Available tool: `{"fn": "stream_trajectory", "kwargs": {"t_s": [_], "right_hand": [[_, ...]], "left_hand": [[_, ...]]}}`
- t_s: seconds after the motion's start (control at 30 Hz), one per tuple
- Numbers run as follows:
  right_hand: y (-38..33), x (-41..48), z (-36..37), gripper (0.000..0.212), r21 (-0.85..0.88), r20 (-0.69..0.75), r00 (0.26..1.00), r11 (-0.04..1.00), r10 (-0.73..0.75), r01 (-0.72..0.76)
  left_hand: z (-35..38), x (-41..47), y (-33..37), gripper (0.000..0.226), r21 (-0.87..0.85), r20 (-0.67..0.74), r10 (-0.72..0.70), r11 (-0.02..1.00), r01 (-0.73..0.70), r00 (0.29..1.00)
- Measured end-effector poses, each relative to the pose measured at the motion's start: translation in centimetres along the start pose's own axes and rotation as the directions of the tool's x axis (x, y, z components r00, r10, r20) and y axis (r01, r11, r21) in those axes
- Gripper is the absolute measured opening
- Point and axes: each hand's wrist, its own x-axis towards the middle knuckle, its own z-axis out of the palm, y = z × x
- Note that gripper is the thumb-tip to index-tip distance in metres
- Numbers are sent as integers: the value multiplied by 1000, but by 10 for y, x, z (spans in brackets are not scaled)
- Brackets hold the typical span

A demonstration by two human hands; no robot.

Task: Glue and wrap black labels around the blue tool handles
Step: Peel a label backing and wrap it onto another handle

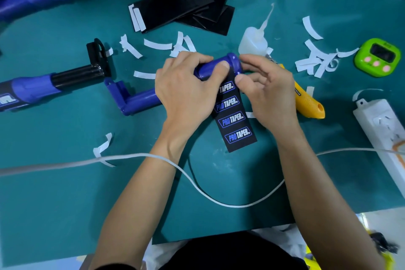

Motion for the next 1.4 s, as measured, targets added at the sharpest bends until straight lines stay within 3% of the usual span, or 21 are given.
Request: {"fn": "stream_trajectory", "kwargs": {"t_s": [0.13,0.23,0.37,0.47,0.57,0.67,0.8,1.07,1.27,1.4], "right_hand": [[1,-1,8,29,-17,-59,998,1000,-7,6],[3,-2,9,28,-37,-71,997,999,-1,-1],[2,-6,14,26,-84,-103,994,996,-32,24],[1,-8,15,35,-116,-144,990,993,-10,-7],[-1,-11,11,61,-203,-108,994,978,18,-40],[0,-15,5,83,-346,-39,999,938,2,-16],[0,-18,6,92,-424,8,1000,905,17,-12],[-3,-24,9,64,-182,42,998,982,53,-45],[-4,-24,6,56,-135,52,999,991,-3,10],[-7,-20,-2,27,-12,169,986,1000,-16,19]], "left_hand": [[-12,4,-3,41,-75,80,33,997,-27,996],[-33,14,-11,52,-108,282,15,994,16,959],[-71,19,-51,77,33,470,108,990,-139,876],[-68,9,-64,82,74,428,61,992,-103,902],[-52,-2,-66,65,67,269,113,989,-135,957],[-44,-3,-70,55,59,195,187,978,-201,963],[-43,-1,-75,51,71,180,258,959,-275,949],[-51,-1,-69,42,50,214,253,962,-269,943],[-68,-5,-59,43,16,215,227,972,-236,950],[-79,-8,-53,43,-72,255,192,981,-180,948]]}}
